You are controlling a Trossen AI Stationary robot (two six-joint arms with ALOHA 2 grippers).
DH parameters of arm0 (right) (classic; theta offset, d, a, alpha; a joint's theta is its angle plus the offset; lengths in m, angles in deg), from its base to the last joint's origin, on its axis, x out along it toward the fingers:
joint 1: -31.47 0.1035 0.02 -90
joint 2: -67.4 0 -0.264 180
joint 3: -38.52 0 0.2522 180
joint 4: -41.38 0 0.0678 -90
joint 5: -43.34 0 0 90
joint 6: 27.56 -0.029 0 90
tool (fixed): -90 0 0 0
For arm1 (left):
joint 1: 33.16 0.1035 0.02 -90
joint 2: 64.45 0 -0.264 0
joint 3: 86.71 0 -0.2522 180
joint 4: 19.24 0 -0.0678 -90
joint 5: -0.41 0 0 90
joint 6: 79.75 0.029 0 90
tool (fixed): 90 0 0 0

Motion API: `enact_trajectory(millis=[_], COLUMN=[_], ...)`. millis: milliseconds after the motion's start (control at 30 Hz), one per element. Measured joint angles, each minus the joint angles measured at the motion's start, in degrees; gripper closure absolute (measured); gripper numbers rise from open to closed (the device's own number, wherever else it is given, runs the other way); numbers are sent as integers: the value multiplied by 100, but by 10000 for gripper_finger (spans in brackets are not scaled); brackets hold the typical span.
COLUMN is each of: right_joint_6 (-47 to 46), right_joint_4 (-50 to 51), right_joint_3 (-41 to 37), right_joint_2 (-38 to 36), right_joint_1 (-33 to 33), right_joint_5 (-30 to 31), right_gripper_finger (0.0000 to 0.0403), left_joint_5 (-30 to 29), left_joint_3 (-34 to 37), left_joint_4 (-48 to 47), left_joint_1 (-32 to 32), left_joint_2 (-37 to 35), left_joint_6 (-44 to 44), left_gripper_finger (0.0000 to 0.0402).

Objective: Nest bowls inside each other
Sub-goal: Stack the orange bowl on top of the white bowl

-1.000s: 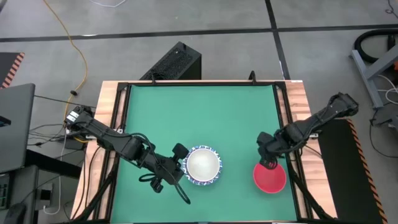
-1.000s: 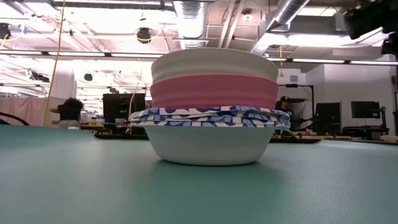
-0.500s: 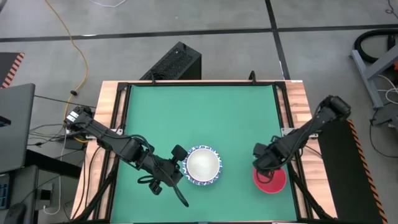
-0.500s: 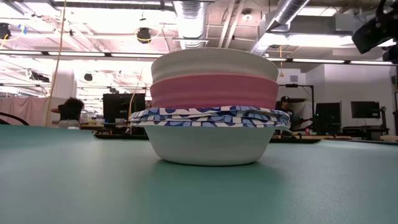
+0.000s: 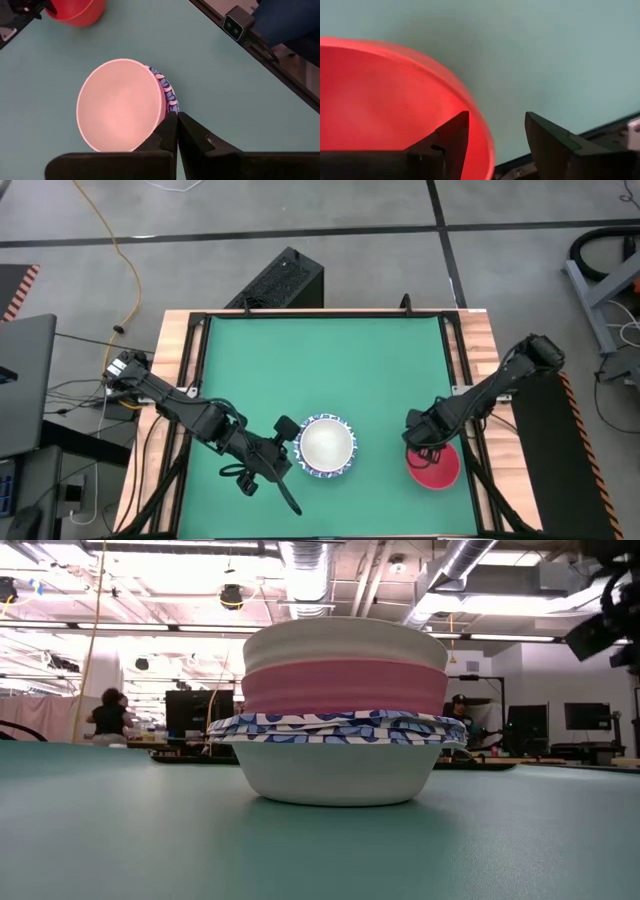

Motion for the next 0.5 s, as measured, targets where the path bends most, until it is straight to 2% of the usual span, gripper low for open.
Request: enact_trajectory(millis=[100,167,267,400,500], right_joint_6=[80,124,224,291,269], right_joint_4=[-202,-284,-377,-485,-676], right_joint_3=[-165,-228,-250,-241,-226], right_joint_2=[2,2,2,-7,-18], right_joint_1=[-61,-71,-69,-69,-69], right_joint_5=[-95,-97,-102,-189,-288], right_gripper_finger=[193,212,270,373,384], left_joint_5=[0,-1,-4,-115,-374], left_joint_3=[0,0,0,0,-2], left_joint_4=[-2,0,0,76,218], left_joint_1=[-2,-2,-2,-2,-2], left_joint_2=[0,0,0,0,0], left_joint_6=[0,-5,-9,-120,-469], left_gripper_finger=[401,401,401,401,401])
